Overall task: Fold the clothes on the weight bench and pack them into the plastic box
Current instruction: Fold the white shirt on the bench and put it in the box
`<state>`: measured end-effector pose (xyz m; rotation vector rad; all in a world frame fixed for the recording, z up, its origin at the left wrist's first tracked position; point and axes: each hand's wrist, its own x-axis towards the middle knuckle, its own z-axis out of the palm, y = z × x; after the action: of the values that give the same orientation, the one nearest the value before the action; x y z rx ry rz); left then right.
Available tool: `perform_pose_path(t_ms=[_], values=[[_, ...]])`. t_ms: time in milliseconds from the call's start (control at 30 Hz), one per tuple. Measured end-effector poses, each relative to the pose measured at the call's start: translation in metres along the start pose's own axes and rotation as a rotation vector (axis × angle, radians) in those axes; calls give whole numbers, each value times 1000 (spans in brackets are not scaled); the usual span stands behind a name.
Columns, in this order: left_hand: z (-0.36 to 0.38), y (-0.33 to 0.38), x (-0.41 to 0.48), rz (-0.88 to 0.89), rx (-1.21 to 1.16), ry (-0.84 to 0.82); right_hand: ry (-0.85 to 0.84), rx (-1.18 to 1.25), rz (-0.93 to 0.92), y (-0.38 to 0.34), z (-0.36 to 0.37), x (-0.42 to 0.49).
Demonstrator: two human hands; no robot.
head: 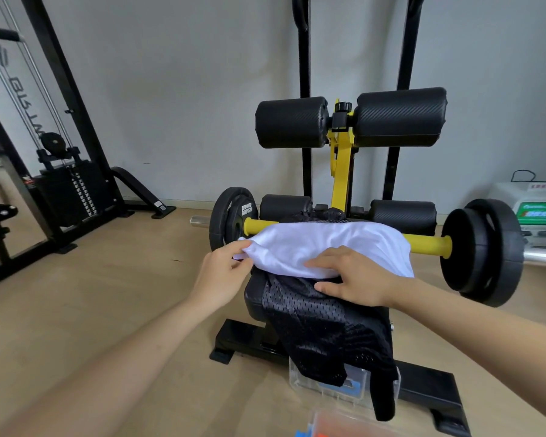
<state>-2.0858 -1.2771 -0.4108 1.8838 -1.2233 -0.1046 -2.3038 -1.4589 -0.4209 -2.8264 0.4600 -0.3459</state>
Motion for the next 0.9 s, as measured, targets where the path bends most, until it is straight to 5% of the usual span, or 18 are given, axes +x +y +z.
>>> perform_pose_path(t_ms=[333,633,767,900], values=[[47,36,14,246,88,-158,237,143,299,26,-24,-11],[97,66,11,600,235,-454,237,1005,486,31,-49,-22],[86,67,14,532,103,-205,246,984,572,35,-44,-12],[72,55,24,244,192,-22,206,786,512,37,-38,5]])
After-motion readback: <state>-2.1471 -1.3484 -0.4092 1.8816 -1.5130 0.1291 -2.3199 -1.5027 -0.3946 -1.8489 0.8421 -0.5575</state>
